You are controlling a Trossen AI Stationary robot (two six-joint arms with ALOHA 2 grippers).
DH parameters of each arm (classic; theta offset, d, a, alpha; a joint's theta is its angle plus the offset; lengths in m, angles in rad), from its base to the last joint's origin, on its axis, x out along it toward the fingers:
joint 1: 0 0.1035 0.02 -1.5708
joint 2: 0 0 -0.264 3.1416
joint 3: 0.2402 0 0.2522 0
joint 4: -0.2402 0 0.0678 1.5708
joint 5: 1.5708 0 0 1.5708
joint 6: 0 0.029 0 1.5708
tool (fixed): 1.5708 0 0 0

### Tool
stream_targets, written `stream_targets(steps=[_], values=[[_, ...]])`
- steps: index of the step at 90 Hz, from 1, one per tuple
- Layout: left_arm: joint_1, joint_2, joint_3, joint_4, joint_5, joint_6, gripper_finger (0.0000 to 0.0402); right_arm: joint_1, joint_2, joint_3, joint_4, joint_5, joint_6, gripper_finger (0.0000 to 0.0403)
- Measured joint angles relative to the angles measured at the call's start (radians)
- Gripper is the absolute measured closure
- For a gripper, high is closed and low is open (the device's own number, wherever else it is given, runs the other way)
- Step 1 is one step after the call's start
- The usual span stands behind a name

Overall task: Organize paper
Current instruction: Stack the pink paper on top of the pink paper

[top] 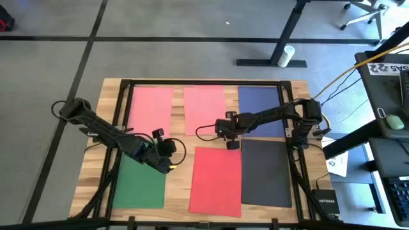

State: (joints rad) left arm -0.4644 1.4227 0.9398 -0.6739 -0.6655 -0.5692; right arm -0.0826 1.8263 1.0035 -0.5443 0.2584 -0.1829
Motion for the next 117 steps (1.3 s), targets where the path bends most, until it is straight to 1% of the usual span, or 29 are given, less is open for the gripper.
stream_targets(steps=[3,17,35,72,83,92,104,117], values=[[0.0,0.0,0.0,0.0,0.0,0.0,0.0402,0.0,0.0,0.0,0.002,0.001,0.0,0.0392],[0.0,0.0,0.0,0.001,0.0,-0.001,0.0402,0.0,0.002,0.0,0.007,0.012,0.019,0.04],[0.0,0.0,0.0,0.001,0.0,-0.008,0.0402,0.03,-0.01,0.014,-0.011,0.031,0.029,0.0402],[-0.047,0.0,0.0,0.0,0.0,-0.036,0.0402,0.097,-0.021,0.172,-0.093,0.013,0.048,0.0403],[-0.033,0.0,0.0,0.0,0.0,-0.022,0.0402,0.104,-0.021,0.221,-0.104,0.0,0.048,0.0403],[-0.008,0.0,0.0,0.005,-0.001,0.025,0.0401,0.104,-0.022,0.258,-0.118,-0.007,0.053,0.0403],[0.032,0.0,0.0,0.017,0.0,0.088,0.0389,0.103,-0.022,0.296,-0.118,-0.007,0.055,0.0403],[0.069,0.0,0.0,0.042,0.0,0.127,0.0357,0.102,-0.022,0.328,-0.129,-0.008,0.059,0.0403]])
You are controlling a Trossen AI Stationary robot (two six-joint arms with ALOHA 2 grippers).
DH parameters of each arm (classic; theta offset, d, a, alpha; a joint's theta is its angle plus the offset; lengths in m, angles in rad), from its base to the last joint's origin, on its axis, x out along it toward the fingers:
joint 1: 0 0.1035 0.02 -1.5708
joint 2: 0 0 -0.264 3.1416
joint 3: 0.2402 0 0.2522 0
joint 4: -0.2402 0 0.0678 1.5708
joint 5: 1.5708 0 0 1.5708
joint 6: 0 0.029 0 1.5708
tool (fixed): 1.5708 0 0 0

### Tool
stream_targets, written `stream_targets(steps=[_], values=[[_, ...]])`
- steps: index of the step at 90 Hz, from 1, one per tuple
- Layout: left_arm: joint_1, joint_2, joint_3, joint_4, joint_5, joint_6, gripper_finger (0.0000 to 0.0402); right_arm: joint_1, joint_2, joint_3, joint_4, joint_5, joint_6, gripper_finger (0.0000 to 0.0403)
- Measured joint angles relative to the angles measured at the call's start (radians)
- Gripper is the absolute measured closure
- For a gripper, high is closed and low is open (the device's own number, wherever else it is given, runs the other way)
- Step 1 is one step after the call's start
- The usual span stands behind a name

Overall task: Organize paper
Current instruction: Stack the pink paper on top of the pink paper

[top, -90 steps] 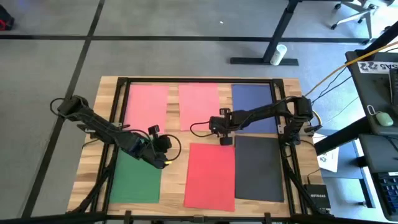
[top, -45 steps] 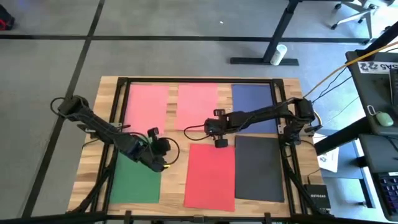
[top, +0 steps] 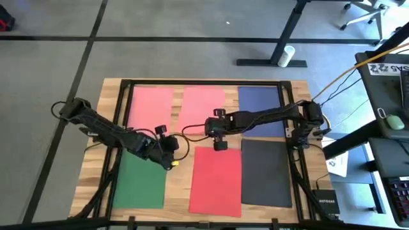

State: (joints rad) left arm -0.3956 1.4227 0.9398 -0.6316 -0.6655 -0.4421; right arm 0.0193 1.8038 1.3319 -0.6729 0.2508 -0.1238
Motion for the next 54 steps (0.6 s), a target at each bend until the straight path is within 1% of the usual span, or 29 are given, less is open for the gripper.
stream_targets(steps=[13,21,29,35,42,54], values=[[0.028,0.0,0.0,-0.011,0.0,-0.047,0.0318,0.0,0.0,0.02,-0.01,0.0,0.0,0.0403],[0.037,0.0,0.0,-0.067,0.001,-0.071,0.0297,0.0,0.0,0.027,-0.012,0.0,0.0,0.0403],[0.042,0.0,0.0,-0.145,0.001,-0.132,0.0287,0.0,0.0,0.03,-0.013,0.0,0.0,0.0403],[0.042,0.0,0.0,-0.193,0.001,-0.179,0.0288,0.0,0.0,0.03,-0.013,0.0,0.004,0.0403],[0.035,0.0,0.0,-0.233,-0.004,-0.218,0.0301,0.0,0.0,0.03,-0.02,0.0,0.012,0.0403],[0.004,0.0,0.0,-0.25,-0.084,-0.247,0.0336,0.0,0.0,0.03,-0.039,0.0,0.02,0.0403]])
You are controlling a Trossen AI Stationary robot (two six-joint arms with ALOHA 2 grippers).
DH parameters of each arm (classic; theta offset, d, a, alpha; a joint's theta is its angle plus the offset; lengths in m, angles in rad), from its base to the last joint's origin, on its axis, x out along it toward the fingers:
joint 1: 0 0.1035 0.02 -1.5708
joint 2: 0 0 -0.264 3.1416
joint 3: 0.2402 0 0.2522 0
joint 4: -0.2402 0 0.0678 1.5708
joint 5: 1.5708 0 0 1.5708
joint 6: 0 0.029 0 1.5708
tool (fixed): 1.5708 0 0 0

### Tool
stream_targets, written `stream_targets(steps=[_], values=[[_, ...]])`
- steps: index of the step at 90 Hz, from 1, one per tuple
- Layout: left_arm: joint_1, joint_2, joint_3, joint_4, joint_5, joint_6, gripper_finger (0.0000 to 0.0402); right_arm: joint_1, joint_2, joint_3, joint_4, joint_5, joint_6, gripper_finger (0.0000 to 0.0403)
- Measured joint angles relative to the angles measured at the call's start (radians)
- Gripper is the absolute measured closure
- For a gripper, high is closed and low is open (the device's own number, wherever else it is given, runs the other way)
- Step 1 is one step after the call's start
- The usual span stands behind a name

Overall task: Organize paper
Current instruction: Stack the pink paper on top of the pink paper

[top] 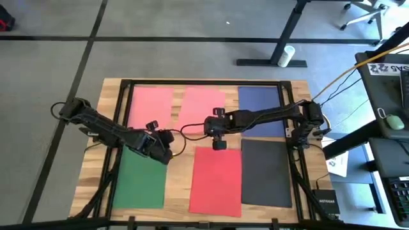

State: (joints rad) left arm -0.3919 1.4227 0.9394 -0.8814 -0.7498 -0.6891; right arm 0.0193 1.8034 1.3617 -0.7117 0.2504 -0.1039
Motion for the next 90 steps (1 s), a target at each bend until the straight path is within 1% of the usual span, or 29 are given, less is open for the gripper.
stream_targets(steps=[12,18,34,45,54,65,72,86,90], values=[[-0.031,0.0,0.0,0.027,-0.08,-0.009,0.0376,0.0,0.0,0.0,-0.004,0.0,0.021,0.0403],[-0.048,-0.003,-0.018,0.108,-0.093,0.019,0.0393,0.0,0.0,0.0,-0.004,-0.001,0.021,0.0403],[-0.085,-0.023,-0.158,0.435,-0.081,0.122,0.04,0.0,-0.001,0.0,-0.002,-0.008,0.022,0.0403],[-0.094,-0.023,-0.285,0.733,-0.068,0.203,0.0401,0.0,-0.002,0.0,0.0,-0.009,0.023,0.0403],[-0.071,-0.016,-0.381,0.955,-0.068,0.261,0.04,0.0,-0.002,0.0,0.002,-0.012,0.024,0.0403],[-0.027,-0.014,-0.44,1.11,-0.067,0.337,0.0388,0.0,-0.002,0.001,0.017,-0.016,0.025,0.0403],[0.006,-0.014,-0.448,1.15,-0.049,0.384,0.037,0.0,-0.002,0.001,0.035,-0.016,0.025,0.0403],[0.084,0.005,-0.448,1.228,0.079,0.453,0.0324,0.0,-0.002,0.001,0.076,-0.019,0.025,0.0403],[0.1,0.018,-0.447,1.264,0.101,0.468,0.0312,0.0,-0.002,0.001,0.089,-0.019,0.025,0.0403]])
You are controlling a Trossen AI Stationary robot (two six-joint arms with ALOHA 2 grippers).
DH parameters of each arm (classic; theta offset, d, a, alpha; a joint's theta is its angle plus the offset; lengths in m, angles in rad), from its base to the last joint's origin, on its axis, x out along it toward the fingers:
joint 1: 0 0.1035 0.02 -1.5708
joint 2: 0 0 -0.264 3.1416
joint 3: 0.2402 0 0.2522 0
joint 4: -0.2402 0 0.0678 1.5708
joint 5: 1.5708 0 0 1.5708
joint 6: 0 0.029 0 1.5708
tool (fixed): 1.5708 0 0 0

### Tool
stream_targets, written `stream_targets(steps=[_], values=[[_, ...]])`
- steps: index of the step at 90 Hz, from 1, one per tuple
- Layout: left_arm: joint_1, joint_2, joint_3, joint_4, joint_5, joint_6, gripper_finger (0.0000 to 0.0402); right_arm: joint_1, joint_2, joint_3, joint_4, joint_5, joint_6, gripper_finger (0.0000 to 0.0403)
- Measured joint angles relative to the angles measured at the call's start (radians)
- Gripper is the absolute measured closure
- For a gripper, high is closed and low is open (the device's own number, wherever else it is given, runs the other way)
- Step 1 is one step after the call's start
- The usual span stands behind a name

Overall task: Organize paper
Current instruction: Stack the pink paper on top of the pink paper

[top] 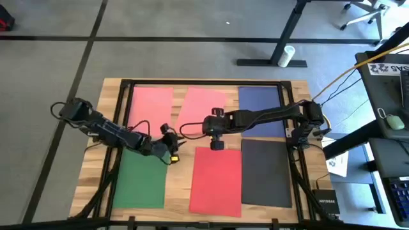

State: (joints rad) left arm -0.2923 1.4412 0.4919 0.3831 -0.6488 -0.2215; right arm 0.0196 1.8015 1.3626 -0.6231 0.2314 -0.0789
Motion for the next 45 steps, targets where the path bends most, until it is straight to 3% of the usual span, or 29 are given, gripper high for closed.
stream_targets(steps=[13,45], values=[[0.03,0.049,0.002,0.08,0.013,0.073,0.0275,0.0,0.0,0.0,0.031,-0.016,0.0,0.0403],[0.103,0.218,0.079,0.109,0.01,0.076,0.0223,0.0,0.0,0.0,0.057,-0.024,0.002,0.0403]])
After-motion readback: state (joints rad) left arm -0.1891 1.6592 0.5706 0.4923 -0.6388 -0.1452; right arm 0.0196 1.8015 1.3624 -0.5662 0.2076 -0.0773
